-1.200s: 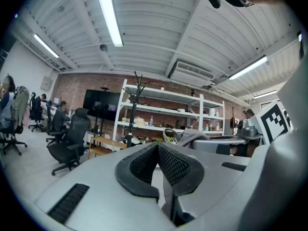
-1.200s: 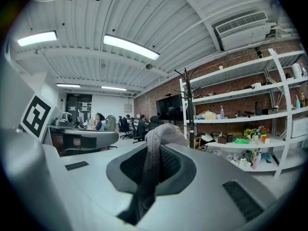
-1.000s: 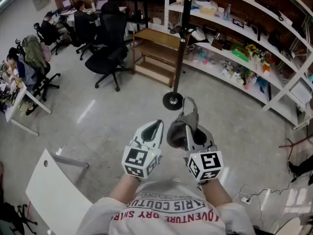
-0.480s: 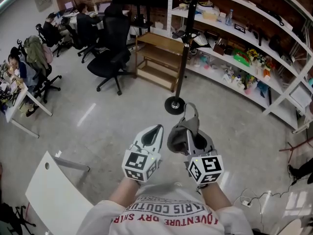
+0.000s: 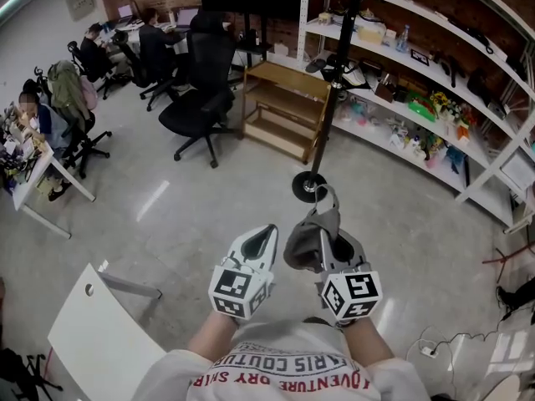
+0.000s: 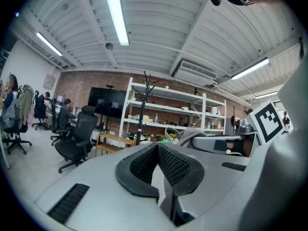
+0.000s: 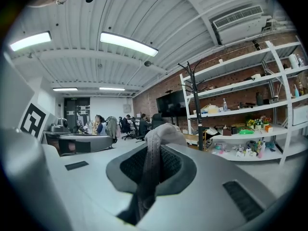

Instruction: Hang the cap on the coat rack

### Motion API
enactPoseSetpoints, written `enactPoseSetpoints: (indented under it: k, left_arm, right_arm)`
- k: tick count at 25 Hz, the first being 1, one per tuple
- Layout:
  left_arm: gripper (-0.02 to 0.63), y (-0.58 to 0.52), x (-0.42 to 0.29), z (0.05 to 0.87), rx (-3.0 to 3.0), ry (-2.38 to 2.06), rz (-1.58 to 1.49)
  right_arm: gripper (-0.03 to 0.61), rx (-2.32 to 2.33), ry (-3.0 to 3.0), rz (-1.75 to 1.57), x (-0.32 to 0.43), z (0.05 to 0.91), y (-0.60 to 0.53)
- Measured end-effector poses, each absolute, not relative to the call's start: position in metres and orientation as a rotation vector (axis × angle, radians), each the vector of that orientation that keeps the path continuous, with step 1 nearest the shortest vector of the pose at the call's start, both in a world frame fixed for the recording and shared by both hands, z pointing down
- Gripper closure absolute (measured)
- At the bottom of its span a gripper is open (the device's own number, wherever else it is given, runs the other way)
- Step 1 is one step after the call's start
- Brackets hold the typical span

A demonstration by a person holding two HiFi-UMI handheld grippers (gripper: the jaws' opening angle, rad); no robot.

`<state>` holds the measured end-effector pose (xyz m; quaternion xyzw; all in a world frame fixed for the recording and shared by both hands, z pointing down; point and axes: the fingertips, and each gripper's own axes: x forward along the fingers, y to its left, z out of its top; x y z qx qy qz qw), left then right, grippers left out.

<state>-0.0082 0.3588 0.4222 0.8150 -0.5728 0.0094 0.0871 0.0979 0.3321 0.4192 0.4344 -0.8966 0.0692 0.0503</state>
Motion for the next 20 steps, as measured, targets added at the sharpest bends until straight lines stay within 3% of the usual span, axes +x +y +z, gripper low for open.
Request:
enactPoseSetpoints:
  k: [10, 20]
  left_arm:
    - [0.607, 0.323, -0.031, 0.447, 2.362, -1.706, 0.036]
    - [0.607, 0.205, -0.001, 0.447, 2.353, -1.748, 0.07]
  right_arm:
    - [0.554, 1.308, -2.717, 0.228, 0.081, 0.43, 0.298]
    - [0.555, 1.246, -2.757, 0.262, 0.103, 0.437, 0.178]
